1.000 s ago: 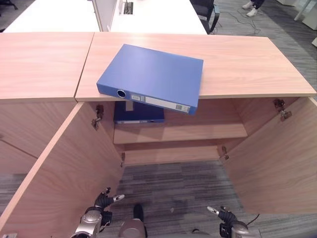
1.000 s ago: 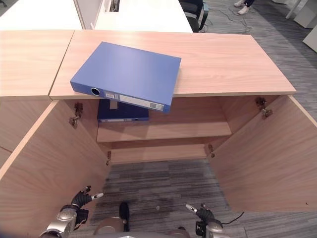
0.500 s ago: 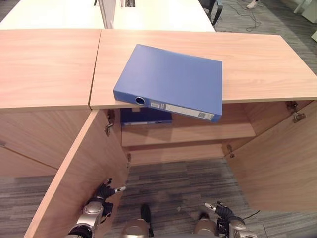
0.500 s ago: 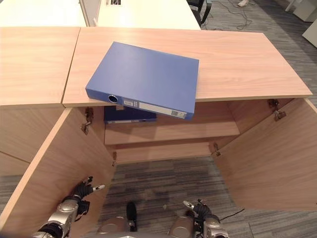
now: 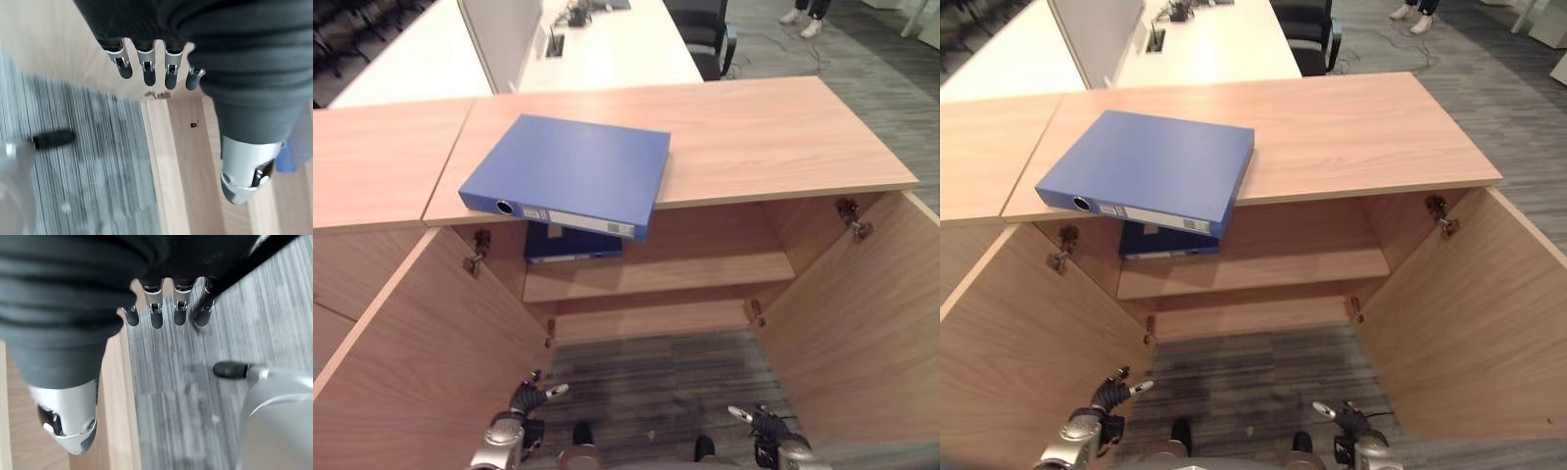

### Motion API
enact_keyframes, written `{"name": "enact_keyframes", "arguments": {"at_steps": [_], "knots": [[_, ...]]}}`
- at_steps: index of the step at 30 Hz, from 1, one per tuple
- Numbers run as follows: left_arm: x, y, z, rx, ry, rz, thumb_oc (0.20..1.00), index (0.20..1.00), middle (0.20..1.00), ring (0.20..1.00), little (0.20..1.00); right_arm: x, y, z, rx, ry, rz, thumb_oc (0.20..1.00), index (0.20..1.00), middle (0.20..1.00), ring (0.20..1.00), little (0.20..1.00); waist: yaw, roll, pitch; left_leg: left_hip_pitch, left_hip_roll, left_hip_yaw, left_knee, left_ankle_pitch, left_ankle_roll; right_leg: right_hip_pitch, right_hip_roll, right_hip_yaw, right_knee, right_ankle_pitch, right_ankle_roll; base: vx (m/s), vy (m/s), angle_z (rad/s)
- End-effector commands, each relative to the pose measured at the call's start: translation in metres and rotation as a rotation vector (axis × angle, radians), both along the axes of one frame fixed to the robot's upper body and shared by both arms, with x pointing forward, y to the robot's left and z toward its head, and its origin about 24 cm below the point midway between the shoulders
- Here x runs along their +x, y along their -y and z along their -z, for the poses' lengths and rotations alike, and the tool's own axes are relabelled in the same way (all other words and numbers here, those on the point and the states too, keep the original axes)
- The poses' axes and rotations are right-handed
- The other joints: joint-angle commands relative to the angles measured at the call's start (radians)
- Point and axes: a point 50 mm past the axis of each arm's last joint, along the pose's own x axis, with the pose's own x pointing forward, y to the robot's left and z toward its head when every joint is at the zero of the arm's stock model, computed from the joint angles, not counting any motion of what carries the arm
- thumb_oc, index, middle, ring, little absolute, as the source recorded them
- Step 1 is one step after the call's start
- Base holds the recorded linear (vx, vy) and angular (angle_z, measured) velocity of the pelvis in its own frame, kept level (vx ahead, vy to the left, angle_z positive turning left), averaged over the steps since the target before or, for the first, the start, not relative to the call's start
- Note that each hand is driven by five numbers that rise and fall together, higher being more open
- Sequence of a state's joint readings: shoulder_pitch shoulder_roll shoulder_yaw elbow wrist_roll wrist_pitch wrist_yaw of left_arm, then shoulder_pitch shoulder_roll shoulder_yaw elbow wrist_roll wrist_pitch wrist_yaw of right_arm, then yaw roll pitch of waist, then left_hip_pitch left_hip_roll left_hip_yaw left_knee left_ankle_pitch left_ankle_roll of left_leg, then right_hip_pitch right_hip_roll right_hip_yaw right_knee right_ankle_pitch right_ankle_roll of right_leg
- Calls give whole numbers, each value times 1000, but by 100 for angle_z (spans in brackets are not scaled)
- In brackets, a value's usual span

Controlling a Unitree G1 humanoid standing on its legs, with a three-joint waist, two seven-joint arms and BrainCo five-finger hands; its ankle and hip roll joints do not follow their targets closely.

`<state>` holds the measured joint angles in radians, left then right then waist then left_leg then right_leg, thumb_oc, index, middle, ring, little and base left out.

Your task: Put the empty folder in the office cabinet

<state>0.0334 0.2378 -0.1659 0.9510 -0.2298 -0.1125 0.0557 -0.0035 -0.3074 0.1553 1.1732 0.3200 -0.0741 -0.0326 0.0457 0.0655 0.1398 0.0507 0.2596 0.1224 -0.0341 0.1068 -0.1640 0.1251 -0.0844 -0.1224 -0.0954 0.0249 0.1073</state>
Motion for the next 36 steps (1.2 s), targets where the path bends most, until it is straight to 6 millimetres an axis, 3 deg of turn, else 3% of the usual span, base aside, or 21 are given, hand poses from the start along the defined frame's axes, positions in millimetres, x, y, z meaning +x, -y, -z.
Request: {"name": "enact_keyframes", "arguments": {"at_steps": [1,4,5,6,7,10,14,18,23,36], "knots": [[36,-14,-19,44,112,5,1000,1000,1000,1000,1000,32,0,-12,-23,100,-71,1000,1000,1000,1000,1000,0,-33,64,-111,25,-85,32,89,-42,87,-78,-5,8,-100,57,-65,-122,3],[40,-6,-18,29,118,16,1000,1000,1000,1000,1000,34,12,-17,-60,110,-62,1000,1000,1000,1000,1000,-14,-28,88,-157,31,-45,60,140,-42,87,-75,-36,8,-102,43,-159,-187,18],[40,-5,-19,19,123,15,1000,1000,1000,1000,1000,36,17,-19,-76,109,-64,1000,1000,1000,1000,1000,-24,-35,85,-149,22,-11,111,107,-35,58,-73,-52,8,-89,35,-292,-254,26],[37,-4,-17,17,115,17,1000,1000,1000,1000,1000,37,19,-20,-85,104,-75,1000,1000,1000,1000,1000,-31,-46,81,-120,-5,-24,169,36,-24,35,-78,-60,8,-72,30,-239,-206,3],[37,-4,-17,17,115,17,1000,1000,1000,1000,1000,37,19,-20,-85,103,-75,1000,1000,1000,1000,1000,-31,-46,81,-120,-6,-24,172,33,-24,36,-79,-60,8,-73,30,-152,-137,-28],[33,-2,-15,13,104,14,1000,1000,1000,1000,1000,36,21,-20,-92,92,-73,1000,1000,1000,1000,1000,-36,-64,72,-77,-52,-52,261,-59,-9,14,-75,-76,8,-64,22,-106,-113,-27],[30,0,-14,0,102,18,1000,1000,1000,1000,1000,27,21,-16,-76,73,-38,1000,1000,1000,1000,1000,-43,-53,53,-16,-122,-44,184,-145,28,4,-53,-95,8,-62,23,-4,-13,22],[29,-1,-15,16,101,55,1000,1000,1000,1000,1000,17,10,-9,-37,55,-9,1000,1000,1000,1000,1000,-54,-53,39,40,-143,-36,81,-145,40,22,-54,-91,8,-46,26,52,102,24],[35,-8,-21,47,126,73,1000,1000,1000,1000,1000,20,-1,-7,-14,57,-49,1000,1000,1000,1000,1000,-50,-60,25,91,-162,-37,-11,-140,61,17,-60,-70,18,-36,40,37,104,0],[28,-12,-17,79,92,90,1000,1000,1000,1000,1000,16,-9,-3,3,37,-70,1000,1000,1000,1000,1000,-43,-81,10,126,-168,-33,-50,-144,73,19,-64,-58,14,-29,54,9,26,-2]]}}
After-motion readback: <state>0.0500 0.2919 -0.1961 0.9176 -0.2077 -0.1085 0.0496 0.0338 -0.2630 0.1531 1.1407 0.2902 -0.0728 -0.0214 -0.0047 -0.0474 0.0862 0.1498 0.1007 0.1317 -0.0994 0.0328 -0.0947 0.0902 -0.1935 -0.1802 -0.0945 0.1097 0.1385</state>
